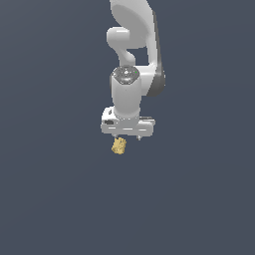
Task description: Pick up the object and move it to a goal position.
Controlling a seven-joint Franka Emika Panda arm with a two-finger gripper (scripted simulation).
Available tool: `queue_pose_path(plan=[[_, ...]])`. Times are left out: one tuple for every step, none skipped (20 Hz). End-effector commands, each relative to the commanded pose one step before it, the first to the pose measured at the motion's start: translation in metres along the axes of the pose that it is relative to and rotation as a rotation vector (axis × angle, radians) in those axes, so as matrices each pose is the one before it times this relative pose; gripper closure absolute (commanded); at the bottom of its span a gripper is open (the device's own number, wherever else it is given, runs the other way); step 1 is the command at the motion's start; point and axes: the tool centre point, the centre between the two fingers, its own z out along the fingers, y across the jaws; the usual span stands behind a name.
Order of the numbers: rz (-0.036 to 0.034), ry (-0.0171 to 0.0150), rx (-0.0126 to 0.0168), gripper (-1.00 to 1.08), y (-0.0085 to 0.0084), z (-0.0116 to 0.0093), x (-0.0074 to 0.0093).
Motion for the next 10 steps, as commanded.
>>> queue_pose_path(plan=[[0.0354, -0.006, -0.00257, -0.92, 0.013, 0.01665, -0.00537], [0.0149, -0.00207, -0.00125, -0.92, 0.00543, 0.00684, -0.00219], [0.0135, -0.00185, -0.00127, -0.92, 0.00496, 0.00615, -0.00202], [0.01208, -0.00163, -0.00124, -0.92, 0.00447, 0.00547, -0.00183], [0.01067, -0.00142, -0.00118, -0.92, 0.00398, 0.0048, -0.00163], [0.00927, -0.00122, -0.00109, -0.92, 0.00348, 0.00414, -0.00143], [0.00781, -0.00102, -0.00096, -0.92, 0.00293, 0.00348, -0.00122], [0.00645, -0.00083, -0.00083, -0.92, 0.00244, 0.00284, -0.001], [0.00494, -0.00063, -0.00065, -0.92, 0.00186, 0.00219, -0.00079], [0.00359, -0.00045, -0.00048, -0.92, 0.00137, 0.00157, -0.00056]])
